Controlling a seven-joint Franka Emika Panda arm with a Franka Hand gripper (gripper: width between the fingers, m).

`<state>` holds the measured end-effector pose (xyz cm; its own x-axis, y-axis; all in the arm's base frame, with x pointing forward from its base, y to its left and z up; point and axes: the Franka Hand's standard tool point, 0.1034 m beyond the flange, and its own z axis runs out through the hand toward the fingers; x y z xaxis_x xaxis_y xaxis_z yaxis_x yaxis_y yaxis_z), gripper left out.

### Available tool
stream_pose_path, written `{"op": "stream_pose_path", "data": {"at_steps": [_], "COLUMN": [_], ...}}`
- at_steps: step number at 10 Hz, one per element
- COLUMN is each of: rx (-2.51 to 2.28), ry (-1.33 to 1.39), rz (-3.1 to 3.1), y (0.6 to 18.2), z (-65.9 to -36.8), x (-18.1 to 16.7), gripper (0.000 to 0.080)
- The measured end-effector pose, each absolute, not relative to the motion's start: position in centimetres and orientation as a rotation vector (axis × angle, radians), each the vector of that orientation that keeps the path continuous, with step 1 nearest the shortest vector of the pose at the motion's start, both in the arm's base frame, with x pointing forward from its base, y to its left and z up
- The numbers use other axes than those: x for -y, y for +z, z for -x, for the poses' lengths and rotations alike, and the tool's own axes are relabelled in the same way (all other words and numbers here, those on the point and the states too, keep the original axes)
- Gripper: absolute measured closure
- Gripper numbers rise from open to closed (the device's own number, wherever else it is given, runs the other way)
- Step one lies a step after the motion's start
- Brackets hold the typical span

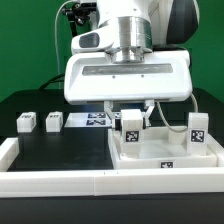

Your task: Assemble square table

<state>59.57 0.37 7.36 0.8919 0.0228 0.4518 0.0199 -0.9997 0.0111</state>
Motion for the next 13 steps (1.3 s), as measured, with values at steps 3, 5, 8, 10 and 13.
{"op": "stream_pose_path", "data": {"at_steps": [3,5,8,10,13], "rx": [-0.011,0.007,0.026,0.026,0.026], "ry": [0.804,0.813,0.828,0.826,0.822], "rz": [-3.01,-2.997,-2.98,-2.982,-2.983], "y": [7.4,7.3,6.8,6.8,6.8], "z": [-59.0,-58.8,-58.4,-58.5,-58.4], "x": [-0.1,1.0,1.8,1.8,1.8], "gripper": [0.0509,0.0509,0.0509,0.0509,0.0216]}}
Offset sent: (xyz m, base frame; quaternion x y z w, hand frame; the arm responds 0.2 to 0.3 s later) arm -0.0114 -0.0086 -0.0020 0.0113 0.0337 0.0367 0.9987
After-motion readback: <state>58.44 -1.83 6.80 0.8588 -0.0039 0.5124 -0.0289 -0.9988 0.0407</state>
